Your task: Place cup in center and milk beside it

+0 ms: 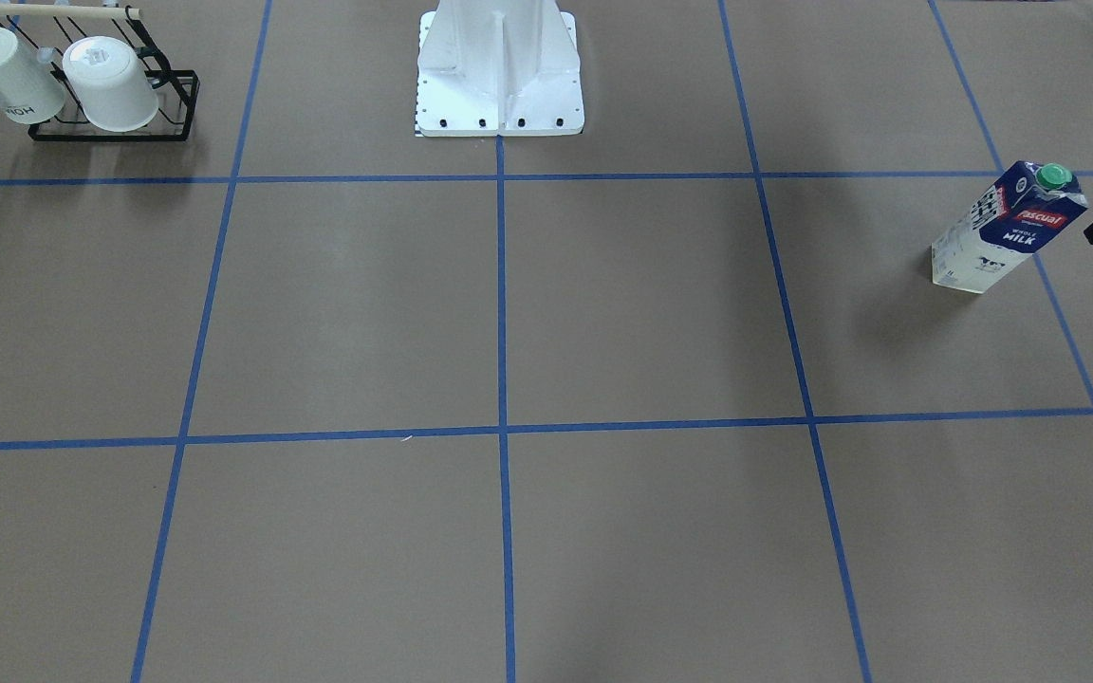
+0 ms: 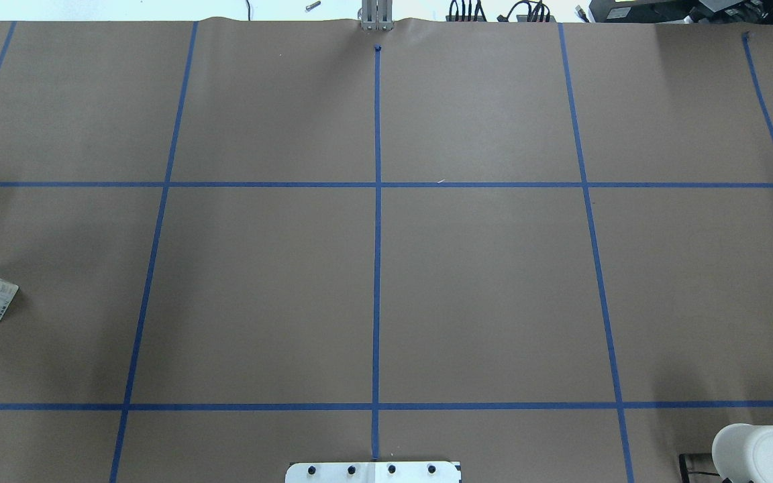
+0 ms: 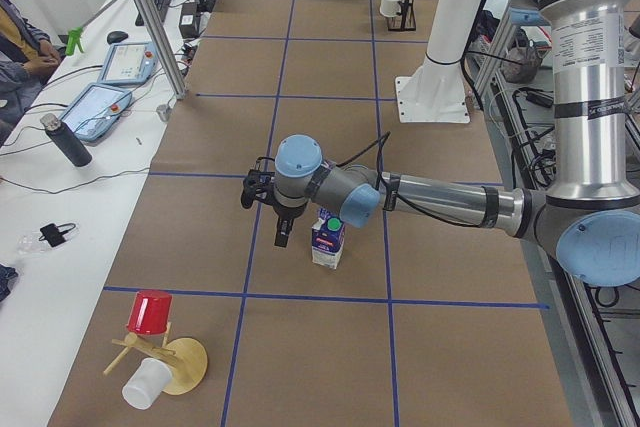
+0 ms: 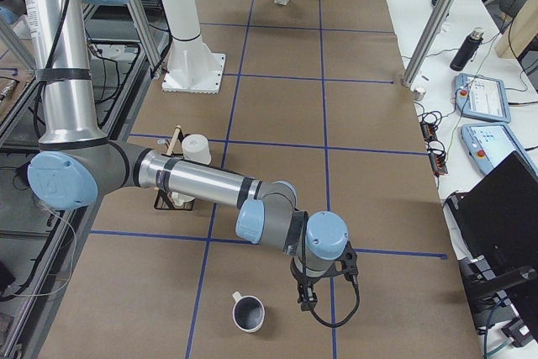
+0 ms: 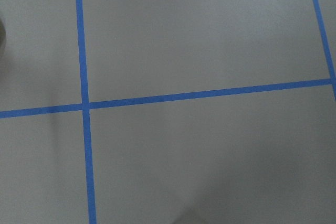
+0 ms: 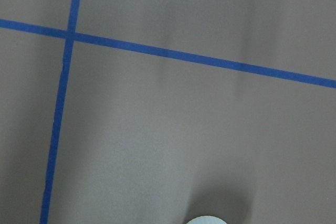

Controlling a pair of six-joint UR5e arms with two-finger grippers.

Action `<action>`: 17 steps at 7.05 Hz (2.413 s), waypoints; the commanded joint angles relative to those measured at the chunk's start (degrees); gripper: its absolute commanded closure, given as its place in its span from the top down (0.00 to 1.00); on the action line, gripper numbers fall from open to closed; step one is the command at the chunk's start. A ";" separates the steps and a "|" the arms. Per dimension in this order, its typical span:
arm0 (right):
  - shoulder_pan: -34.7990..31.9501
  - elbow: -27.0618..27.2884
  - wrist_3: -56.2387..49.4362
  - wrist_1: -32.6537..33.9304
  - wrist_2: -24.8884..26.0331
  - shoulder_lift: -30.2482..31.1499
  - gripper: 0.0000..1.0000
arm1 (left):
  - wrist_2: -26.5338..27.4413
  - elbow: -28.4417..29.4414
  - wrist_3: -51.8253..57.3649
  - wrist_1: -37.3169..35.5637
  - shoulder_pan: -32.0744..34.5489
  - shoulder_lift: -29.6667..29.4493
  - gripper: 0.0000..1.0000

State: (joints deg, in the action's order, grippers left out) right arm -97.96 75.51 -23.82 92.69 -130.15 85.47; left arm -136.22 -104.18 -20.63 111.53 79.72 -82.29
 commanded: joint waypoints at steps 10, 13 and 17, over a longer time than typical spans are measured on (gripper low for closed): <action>-0.22 -6.08 -4.92 -14.73 0.16 8.93 0.98 | 0.08 0.03 0.07 0.18 0.00 -0.06 0.98; -1.62 -5.73 -5.36 -14.21 -0.19 8.31 0.96 | 0.08 -0.24 0.07 0.18 0.09 0.03 0.98; -2.93 -6.52 -10.35 -14.11 1.12 9.27 0.94 | -0.01 -0.41 -0.02 0.18 0.09 0.03 0.98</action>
State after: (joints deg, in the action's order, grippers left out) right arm -99.96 69.18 -32.13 78.54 -129.72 94.36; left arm -136.17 -104.54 -20.58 111.71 79.80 -82.27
